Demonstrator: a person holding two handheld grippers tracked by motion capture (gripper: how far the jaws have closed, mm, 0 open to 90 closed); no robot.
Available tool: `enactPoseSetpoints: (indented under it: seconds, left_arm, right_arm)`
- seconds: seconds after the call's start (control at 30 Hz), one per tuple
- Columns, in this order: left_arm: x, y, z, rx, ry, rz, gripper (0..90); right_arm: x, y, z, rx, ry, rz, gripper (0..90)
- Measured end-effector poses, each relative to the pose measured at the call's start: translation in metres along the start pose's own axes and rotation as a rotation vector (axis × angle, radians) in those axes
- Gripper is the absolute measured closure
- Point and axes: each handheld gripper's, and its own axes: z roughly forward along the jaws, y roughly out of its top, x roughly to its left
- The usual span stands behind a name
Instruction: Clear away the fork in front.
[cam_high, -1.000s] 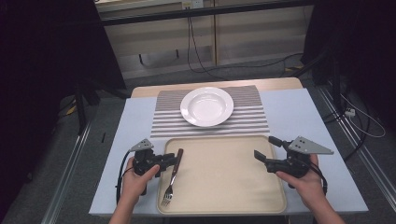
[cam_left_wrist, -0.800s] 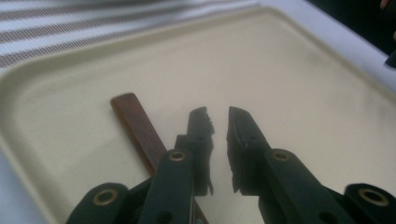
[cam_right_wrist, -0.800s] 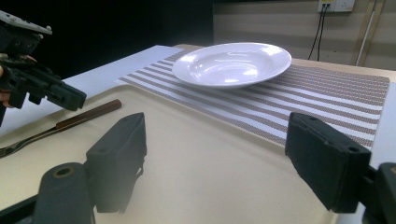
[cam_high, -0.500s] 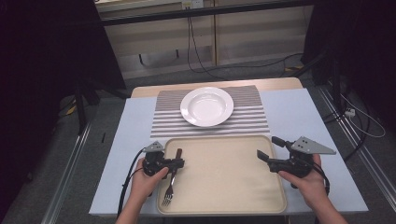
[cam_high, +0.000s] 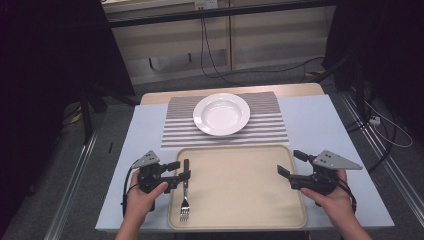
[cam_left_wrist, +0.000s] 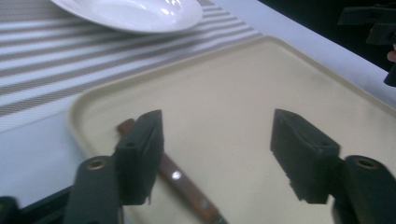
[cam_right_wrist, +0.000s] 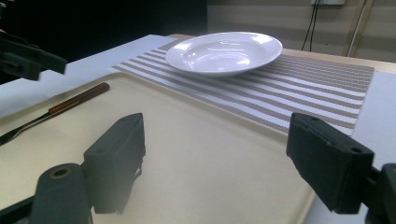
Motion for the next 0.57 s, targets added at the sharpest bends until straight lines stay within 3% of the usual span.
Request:
enactPoseSetpoints:
  seconds: [0.13,0.37,0.43,0.53,0.57]
  left_arm:
    - [0.007,-0.008,-0.025,-0.077,0.043,-0.061,26.7]
    - [0.010,-0.022,-0.053,-0.113,0.108,-0.050,16.7]
    - [0.011,-0.022,-0.055,-0.133,0.124,-0.062,14.5]
    - [0.013,-0.022,-0.053,-0.147,0.115,-0.068,12.2]
    - [0.014,-0.021,-0.052,-0.130,0.113,-0.053,11.8]
  right_arm:
    - [-0.001,-0.003,-0.009,0.016,-0.004,0.004,19.6]
    - [0.001,-0.015,-0.018,0.049,-0.005,-0.007,19.4]
    - [0.001,-0.018,-0.018,0.056,-0.007,-0.008,19.4]
    - [-0.002,-0.017,-0.021,0.038,-0.017,0.002,19.3]
    - [-0.002,-0.017,-0.021,0.034,-0.019,0.007,19.4]
